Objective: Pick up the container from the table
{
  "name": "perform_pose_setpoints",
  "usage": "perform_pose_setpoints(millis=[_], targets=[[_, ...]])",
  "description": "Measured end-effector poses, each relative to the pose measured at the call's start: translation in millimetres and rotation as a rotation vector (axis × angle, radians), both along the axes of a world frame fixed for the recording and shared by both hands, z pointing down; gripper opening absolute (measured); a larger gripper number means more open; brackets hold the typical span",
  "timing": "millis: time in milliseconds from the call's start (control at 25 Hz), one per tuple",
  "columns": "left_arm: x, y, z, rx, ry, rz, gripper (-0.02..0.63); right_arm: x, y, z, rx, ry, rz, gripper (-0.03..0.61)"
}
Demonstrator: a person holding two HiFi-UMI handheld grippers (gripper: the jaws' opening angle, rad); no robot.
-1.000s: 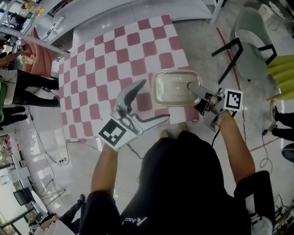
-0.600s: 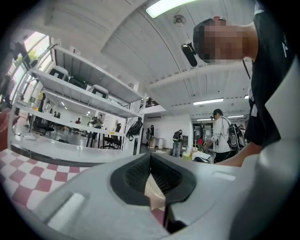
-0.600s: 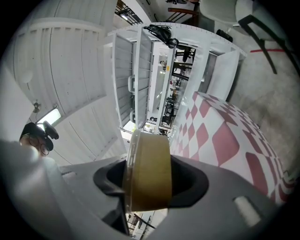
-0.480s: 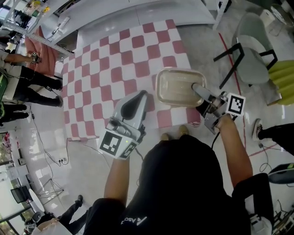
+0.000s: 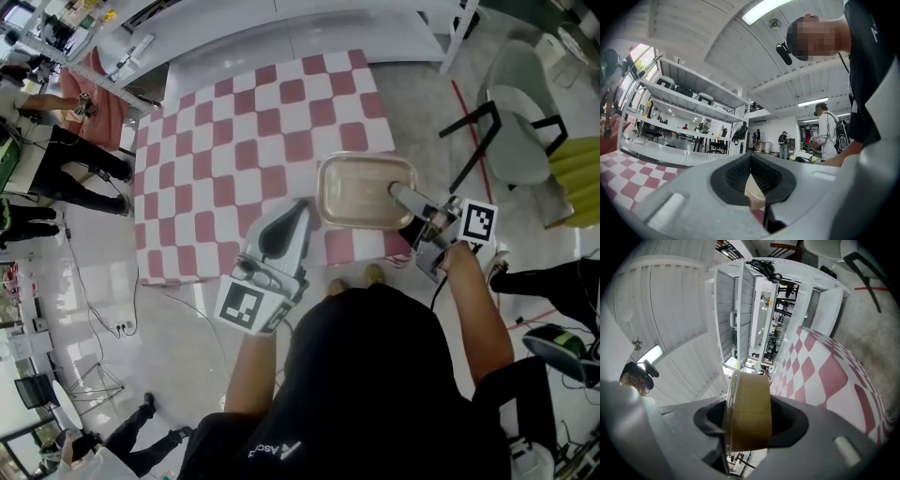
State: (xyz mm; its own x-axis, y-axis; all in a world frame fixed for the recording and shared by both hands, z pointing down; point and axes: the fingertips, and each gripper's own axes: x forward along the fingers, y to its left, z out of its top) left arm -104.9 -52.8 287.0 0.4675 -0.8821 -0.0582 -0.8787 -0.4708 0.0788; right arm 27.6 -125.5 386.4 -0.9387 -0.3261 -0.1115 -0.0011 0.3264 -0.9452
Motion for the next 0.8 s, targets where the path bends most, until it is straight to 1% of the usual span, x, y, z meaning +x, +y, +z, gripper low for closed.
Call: perform_pose_setpoints(millis=[200,400,800], targets=[[-8,2,1,-0.004,0.01,-0.017,0.011,-10,2,3,-0.027,-0.006,-0.025,0.212],[-13,5,5,-0.014,0.012,-0.03,0.011,-17,3,8,-0.032,0.003,-0.047,0.212],[-12,4,10,-0.028,0.017,-0.025,0.011,-19,-1,10,-0.037,0.009,-0.058,0.212]])
